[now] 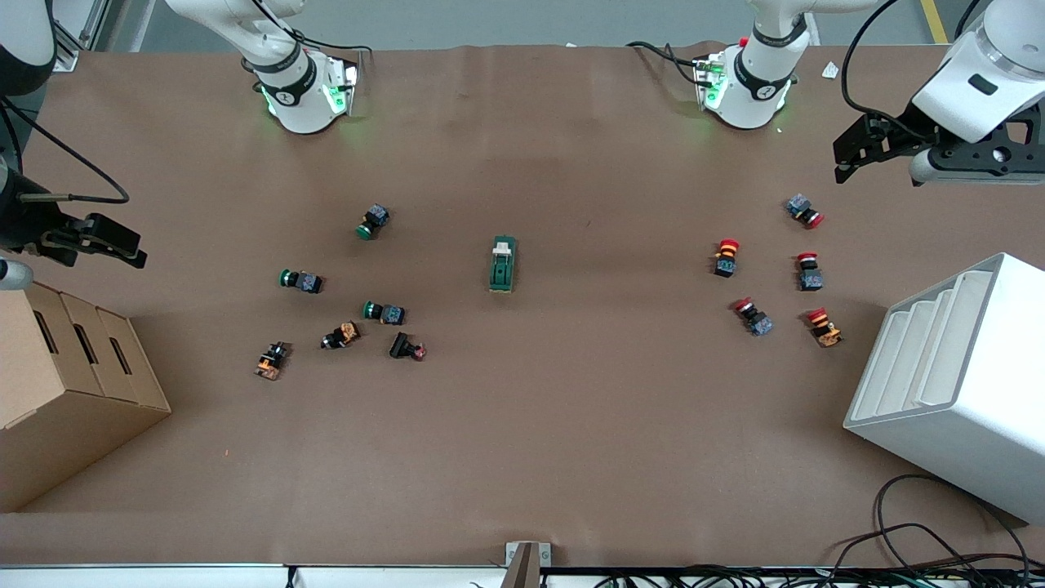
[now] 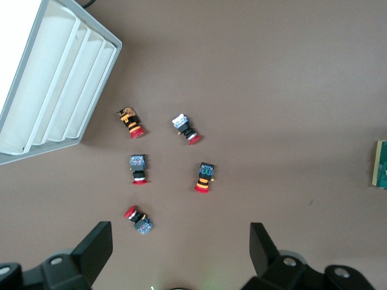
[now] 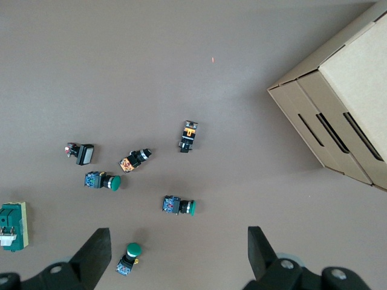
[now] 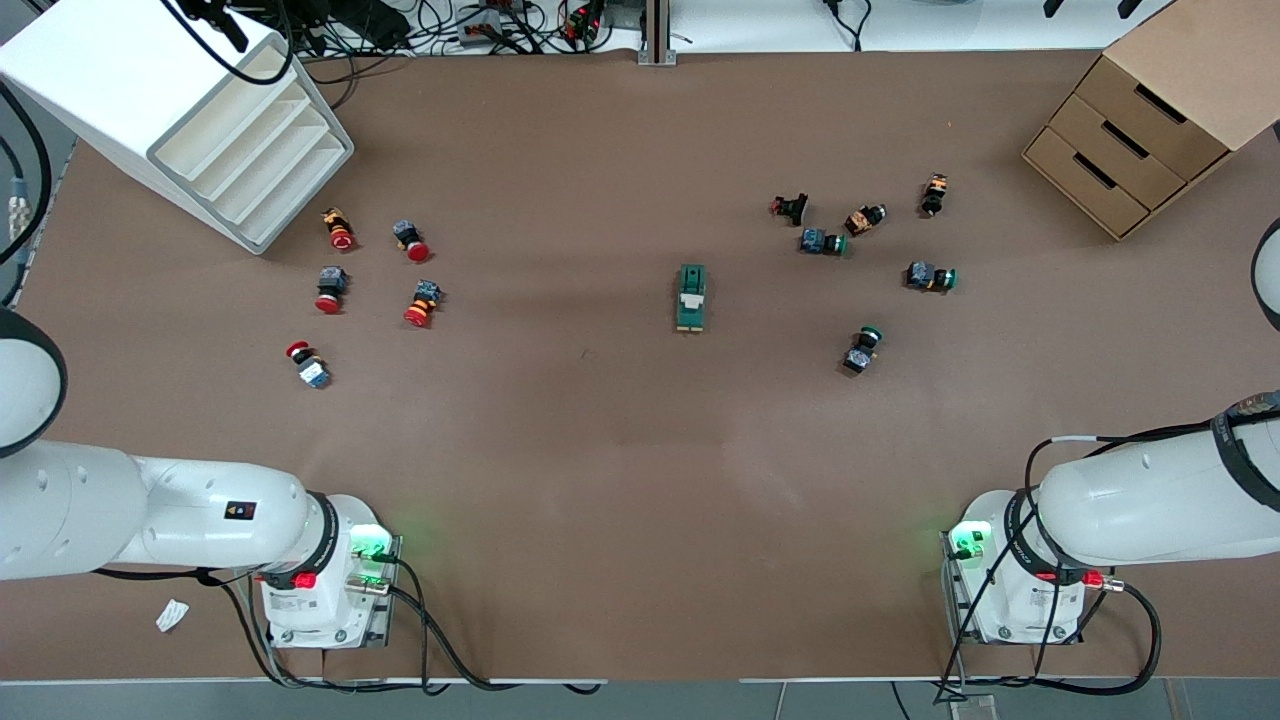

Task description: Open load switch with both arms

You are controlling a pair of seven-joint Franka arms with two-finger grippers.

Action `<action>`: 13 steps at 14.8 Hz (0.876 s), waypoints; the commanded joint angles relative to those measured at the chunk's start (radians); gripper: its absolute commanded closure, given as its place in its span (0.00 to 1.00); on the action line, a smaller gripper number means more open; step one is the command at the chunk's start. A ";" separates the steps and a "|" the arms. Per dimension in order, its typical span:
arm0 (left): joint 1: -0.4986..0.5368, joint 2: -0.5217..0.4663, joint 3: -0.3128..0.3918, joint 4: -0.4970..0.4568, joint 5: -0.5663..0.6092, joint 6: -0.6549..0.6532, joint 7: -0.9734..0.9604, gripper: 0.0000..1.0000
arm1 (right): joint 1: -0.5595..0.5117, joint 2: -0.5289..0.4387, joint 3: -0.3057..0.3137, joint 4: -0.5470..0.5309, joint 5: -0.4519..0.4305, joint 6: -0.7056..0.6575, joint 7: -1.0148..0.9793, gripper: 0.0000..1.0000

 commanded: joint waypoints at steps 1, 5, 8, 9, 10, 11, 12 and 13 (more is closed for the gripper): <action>0.010 -0.042 -0.001 -0.059 -0.016 0.030 0.018 0.00 | 0.001 -0.005 -0.002 0.009 0.039 -0.013 0.016 0.00; 0.019 -0.046 -0.001 -0.057 -0.014 0.040 0.021 0.00 | 0.004 -0.008 0.000 0.023 0.033 -0.132 0.009 0.00; 0.038 -0.026 -0.001 -0.030 -0.013 0.038 0.022 0.00 | 0.001 -0.013 -0.002 0.021 0.028 -0.146 0.009 0.00; 0.038 -0.024 -0.001 -0.030 -0.013 0.036 0.024 0.00 | -0.002 -0.021 -0.003 0.018 0.028 -0.172 0.012 0.00; 0.039 -0.021 -0.001 -0.028 -0.013 0.035 0.025 0.00 | -0.003 -0.037 -0.005 0.014 0.028 -0.189 0.012 0.00; 0.039 -0.019 -0.001 -0.028 -0.013 0.035 0.025 0.00 | -0.004 -0.053 -0.005 0.005 0.028 -0.196 0.012 0.00; 0.039 -0.019 -0.001 -0.028 -0.013 0.033 0.025 0.00 | -0.004 -0.070 -0.005 -0.008 0.028 -0.197 0.011 0.00; 0.038 -0.016 -0.001 -0.028 -0.013 0.032 0.024 0.00 | -0.004 -0.087 -0.005 -0.021 0.028 -0.200 0.011 0.00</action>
